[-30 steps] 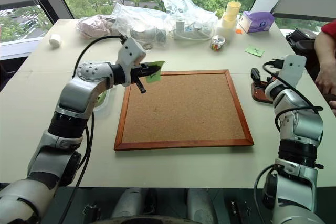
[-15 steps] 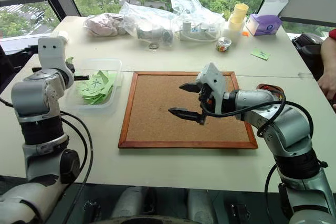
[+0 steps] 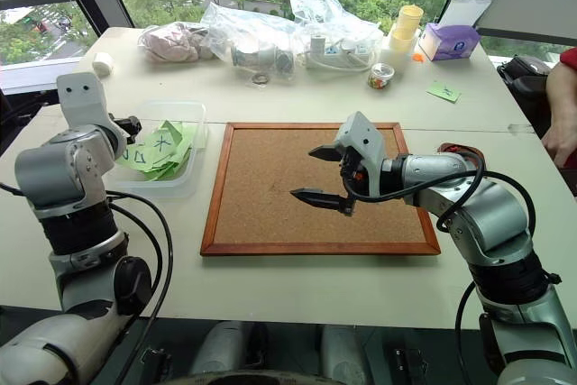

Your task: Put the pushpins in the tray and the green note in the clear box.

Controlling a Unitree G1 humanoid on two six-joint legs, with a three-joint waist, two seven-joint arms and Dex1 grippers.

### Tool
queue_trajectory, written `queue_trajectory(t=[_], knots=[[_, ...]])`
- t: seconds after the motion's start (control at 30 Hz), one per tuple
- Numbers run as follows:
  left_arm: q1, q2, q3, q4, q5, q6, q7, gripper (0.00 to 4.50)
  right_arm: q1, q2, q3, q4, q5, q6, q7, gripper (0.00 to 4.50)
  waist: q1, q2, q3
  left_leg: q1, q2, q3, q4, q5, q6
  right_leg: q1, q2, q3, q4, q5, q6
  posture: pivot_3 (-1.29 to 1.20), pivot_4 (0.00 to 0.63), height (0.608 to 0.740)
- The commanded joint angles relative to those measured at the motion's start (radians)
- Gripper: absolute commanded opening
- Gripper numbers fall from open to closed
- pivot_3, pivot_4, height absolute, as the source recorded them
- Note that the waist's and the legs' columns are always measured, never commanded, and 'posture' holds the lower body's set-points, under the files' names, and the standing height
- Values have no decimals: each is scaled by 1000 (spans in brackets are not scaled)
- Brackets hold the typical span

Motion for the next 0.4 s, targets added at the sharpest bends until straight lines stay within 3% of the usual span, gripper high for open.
queue_trajectory(t=[0.03, 0.17, 0.4], knots=[[-71, 65, -36, -75, -116, -127, -154, 3417, 13, 4, -153, 10, 72, 33, -43, 4500, 3, 0, 0, 0, 0, 0, 0, 0, 0, 0, 0, 0, 0, 0, 0, 0, 150, 735], [-56, 202, -152, -140, -360, -147, -520, 3417, 92, -18, -252, 27, 114, 75, -59, 4500, 4, -1, 0, -1, -2, 0, 0, 0, 0, 0, -3, -3, 0, 0, 0, 0, 150, 735], [121, 272, -199, -300, -622, -96, -731, 3417, 230, -5, -315, -9, 85, 57, -144, 4500, -19, 0, 0, 1, -2, 2, -1, 0, 0, 0, -5, -3, 0, 0, 0, 0, 150, 735]])
